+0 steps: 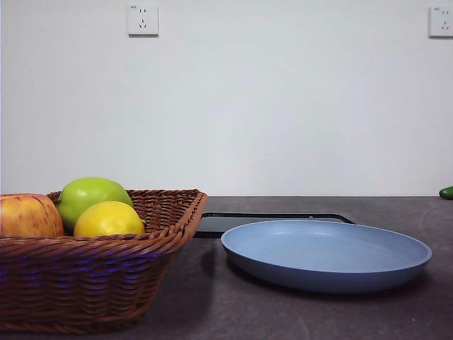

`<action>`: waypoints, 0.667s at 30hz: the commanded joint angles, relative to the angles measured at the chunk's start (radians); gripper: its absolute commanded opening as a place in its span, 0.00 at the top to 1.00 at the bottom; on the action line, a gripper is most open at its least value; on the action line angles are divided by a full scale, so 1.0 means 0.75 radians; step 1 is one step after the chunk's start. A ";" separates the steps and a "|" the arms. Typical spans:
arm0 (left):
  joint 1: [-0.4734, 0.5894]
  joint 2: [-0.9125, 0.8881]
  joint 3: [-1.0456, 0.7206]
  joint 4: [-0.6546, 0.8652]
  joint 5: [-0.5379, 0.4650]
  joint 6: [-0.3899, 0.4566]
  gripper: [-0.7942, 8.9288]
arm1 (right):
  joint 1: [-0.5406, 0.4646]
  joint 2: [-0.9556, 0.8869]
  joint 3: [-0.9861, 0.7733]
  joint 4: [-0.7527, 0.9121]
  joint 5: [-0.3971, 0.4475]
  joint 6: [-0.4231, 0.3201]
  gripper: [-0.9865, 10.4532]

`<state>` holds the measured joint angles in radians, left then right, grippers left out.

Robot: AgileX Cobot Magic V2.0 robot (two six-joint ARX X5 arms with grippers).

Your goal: Take the lemon from the basket,put the lemon in the plate,hand out the plate

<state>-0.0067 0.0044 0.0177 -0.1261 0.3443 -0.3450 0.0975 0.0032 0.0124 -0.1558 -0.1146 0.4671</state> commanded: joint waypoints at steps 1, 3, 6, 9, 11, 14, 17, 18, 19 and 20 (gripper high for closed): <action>0.002 -0.004 0.018 -0.003 -0.003 -0.097 0.91 | 0.003 -0.004 0.032 -0.054 -0.056 0.082 0.91; 0.002 0.002 0.063 -0.063 -0.027 -0.101 0.91 | 0.003 0.003 0.080 -0.140 -0.056 0.084 0.91; 0.002 0.034 0.170 -0.192 -0.068 -0.098 0.91 | 0.003 0.042 0.183 -0.293 -0.055 0.065 0.91; 0.002 0.111 0.288 -0.268 -0.072 -0.093 0.91 | 0.003 0.106 0.285 -0.380 -0.056 0.019 0.91; 0.002 0.187 0.367 -0.294 -0.071 -0.093 0.91 | 0.003 0.163 0.353 -0.394 -0.058 0.017 0.91; 0.002 0.335 0.499 -0.323 -0.044 -0.051 0.91 | 0.003 0.267 0.470 -0.400 -0.058 -0.011 0.91; 0.002 0.478 0.629 -0.351 0.020 0.042 0.91 | 0.003 0.373 0.579 -0.403 -0.060 -0.054 0.91; 0.002 0.527 0.676 -0.368 0.046 0.063 0.91 | 0.003 0.413 0.618 -0.408 -0.060 -0.068 0.91; 0.002 0.574 0.723 -0.388 0.076 0.083 0.91 | 0.003 0.454 0.660 -0.423 -0.060 -0.084 0.91; 0.002 0.611 0.761 -0.405 0.099 0.092 0.91 | 0.003 0.490 0.696 -0.441 -0.061 -0.101 0.91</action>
<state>-0.0067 0.4446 0.5636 -0.4274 0.4030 -0.3222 0.0978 0.3538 0.5087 -0.4858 -0.1577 0.4255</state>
